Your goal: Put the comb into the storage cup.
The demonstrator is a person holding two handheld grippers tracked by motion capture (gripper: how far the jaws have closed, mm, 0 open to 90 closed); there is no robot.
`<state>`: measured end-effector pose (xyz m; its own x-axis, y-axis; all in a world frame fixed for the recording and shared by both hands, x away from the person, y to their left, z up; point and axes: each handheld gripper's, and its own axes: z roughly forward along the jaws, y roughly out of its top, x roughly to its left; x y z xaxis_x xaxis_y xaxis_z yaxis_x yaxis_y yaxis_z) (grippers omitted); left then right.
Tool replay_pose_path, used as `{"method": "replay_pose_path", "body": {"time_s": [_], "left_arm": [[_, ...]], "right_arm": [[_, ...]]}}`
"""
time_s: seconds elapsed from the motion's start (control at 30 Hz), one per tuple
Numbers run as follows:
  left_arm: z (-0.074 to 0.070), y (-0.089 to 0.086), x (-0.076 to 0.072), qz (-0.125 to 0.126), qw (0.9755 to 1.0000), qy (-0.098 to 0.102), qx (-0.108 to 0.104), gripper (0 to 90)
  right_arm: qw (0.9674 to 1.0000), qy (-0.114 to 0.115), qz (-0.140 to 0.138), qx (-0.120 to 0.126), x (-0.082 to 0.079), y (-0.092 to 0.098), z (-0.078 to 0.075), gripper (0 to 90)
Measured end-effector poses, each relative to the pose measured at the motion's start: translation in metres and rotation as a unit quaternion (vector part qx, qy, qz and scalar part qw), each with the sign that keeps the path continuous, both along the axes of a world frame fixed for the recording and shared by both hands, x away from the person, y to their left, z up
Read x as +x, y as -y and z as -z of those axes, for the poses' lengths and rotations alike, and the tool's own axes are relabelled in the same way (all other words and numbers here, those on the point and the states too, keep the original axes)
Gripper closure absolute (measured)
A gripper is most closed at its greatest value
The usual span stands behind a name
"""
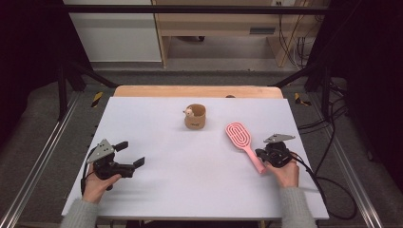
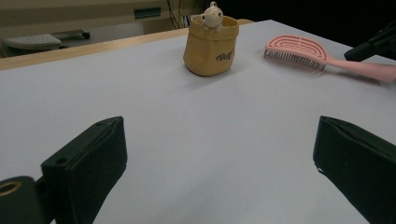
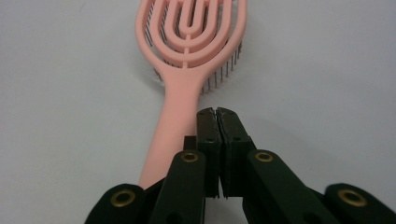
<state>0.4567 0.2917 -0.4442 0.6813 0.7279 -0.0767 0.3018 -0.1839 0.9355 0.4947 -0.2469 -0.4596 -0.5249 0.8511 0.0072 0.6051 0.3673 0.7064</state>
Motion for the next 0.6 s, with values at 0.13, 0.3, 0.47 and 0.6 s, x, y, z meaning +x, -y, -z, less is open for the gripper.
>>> {"method": "replay_pose_path", "body": {"time_s": [0.13, 0.3, 0.47, 0.6], "left_arm": [[0.0, 0.0, 0.0, 0.0, 1.0, 0.0, 0.0, 3.0], [0.0, 0.0, 0.0, 0.0, 1.0, 0.0, 0.001, 3.0], [0.0, 0.0, 0.0, 0.0, 1.0, 0.0, 0.001, 3.0], [0.0, 0.0, 0.0, -0.001, 1.0, 0.0, 0.001, 3.0]], "right_arm": [[0.9997, 0.018, 0.009, 0.016, 0.0, 0.006, -0.006, 80.0], [0.9989, 0.036, 0.013, 0.028, -0.001, 0.01, -0.014, 63.3], [0.9981, 0.046, 0.012, 0.038, -0.002, 0.008, -0.021, 42.2], [0.9979, 0.047, 0.008, 0.044, -0.001, 0.007, -0.025, 31.0]]}}
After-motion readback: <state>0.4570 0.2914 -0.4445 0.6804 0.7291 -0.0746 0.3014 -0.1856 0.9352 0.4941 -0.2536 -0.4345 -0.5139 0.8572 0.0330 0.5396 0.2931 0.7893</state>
